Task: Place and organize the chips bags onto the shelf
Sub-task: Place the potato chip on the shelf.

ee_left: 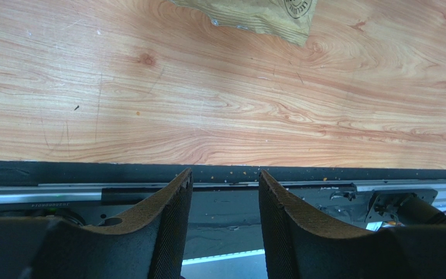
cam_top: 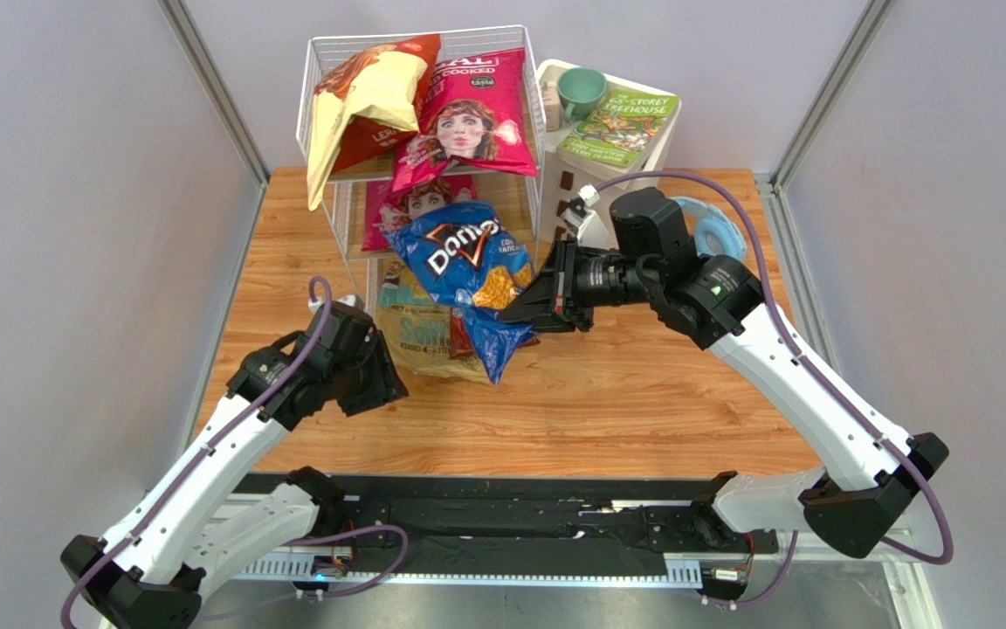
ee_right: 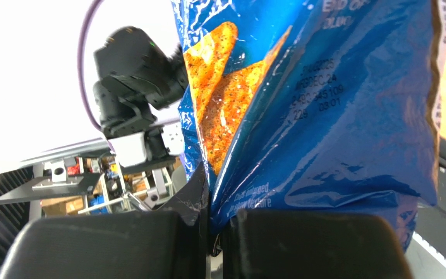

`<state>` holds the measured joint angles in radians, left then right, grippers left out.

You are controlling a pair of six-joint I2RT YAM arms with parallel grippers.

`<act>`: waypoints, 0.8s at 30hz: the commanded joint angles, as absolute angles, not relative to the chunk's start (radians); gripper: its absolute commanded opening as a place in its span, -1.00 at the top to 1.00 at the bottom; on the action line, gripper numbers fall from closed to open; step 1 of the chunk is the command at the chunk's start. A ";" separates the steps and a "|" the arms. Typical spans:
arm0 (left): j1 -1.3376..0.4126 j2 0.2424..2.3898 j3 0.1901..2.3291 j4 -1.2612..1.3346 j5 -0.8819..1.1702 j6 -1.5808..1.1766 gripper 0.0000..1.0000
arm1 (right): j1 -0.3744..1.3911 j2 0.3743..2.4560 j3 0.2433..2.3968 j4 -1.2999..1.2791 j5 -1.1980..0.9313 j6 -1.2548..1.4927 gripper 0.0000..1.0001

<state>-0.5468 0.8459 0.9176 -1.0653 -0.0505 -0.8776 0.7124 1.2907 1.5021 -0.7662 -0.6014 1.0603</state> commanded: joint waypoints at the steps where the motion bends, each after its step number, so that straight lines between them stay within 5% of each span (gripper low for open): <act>1: -0.532 0.833 0.913 -1.052 -0.046 -0.874 -0.04 | 0.712 1.267 1.578 -0.600 -0.516 1.068 1.00; 24: -0.515 0.833 0.888 -1.035 -0.021 -0.842 -0.02 | 0.710 1.379 1.447 -0.213 -0.172 1.054 1.00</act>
<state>-0.5220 0.8417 0.8886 -1.0554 -0.0273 -0.8639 0.7109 1.4036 1.4887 -0.4152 -0.2955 1.0313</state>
